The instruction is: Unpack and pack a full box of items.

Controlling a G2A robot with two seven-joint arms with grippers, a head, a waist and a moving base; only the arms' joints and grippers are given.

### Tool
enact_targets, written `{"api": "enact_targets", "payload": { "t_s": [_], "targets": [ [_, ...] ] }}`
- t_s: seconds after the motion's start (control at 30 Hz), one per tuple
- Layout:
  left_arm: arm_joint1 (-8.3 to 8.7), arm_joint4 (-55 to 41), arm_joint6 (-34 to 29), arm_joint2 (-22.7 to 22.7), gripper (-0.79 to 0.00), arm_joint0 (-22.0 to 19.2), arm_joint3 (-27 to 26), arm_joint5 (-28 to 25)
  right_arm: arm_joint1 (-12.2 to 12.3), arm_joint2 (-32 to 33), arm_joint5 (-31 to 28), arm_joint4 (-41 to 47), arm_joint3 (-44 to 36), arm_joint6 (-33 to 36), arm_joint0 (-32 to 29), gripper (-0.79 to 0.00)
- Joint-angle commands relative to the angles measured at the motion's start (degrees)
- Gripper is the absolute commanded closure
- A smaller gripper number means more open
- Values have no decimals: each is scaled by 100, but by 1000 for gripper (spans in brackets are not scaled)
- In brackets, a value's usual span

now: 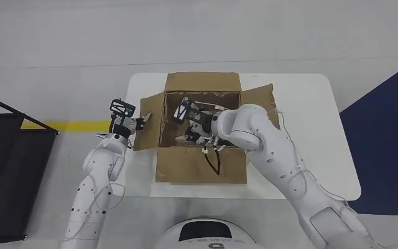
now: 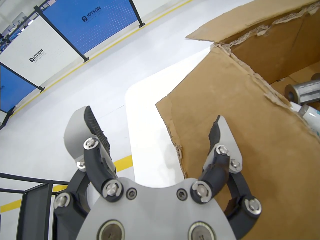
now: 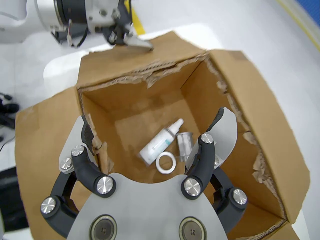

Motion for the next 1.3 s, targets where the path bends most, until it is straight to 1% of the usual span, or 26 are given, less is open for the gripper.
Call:
{"api": "enact_targets", "payload": {
  "t_s": [0.0,0.8,0.87,0.97,1.07,1.13,1.2,1.23,1.27],
  "targets": [
    [0,0,0,0,-785,0,0,0,3,14,33,124,-9,67,-11,-785],
    [0,0,0,0,-785,0,0,0,3,14,33,124,-9,67,-11,-785],
    [0,0,0,0,-785,0,0,0,2,78,88,451,72,-16,-64,-785],
    [0,0,0,0,-785,0,0,0,35,153,256,206,-157,329,68,-785],
    [0,0,0,0,-785,0,0,0,101,343,338,112,-430,902,117,-785],
    [0,0,0,0,-785,0,0,0,143,526,505,158,-517,1329,154,-785],
    [0,0,0,0,-785,0,0,0,183,579,441,285,-538,1953,230,-785],
    [0,0,0,0,-785,0,0,0,197,603,435,342,-524,2155,265,-785],
    [0,0,0,0,-785,0,0,0,212,573,469,365,-430,2300,300,-754]
  ]
}}
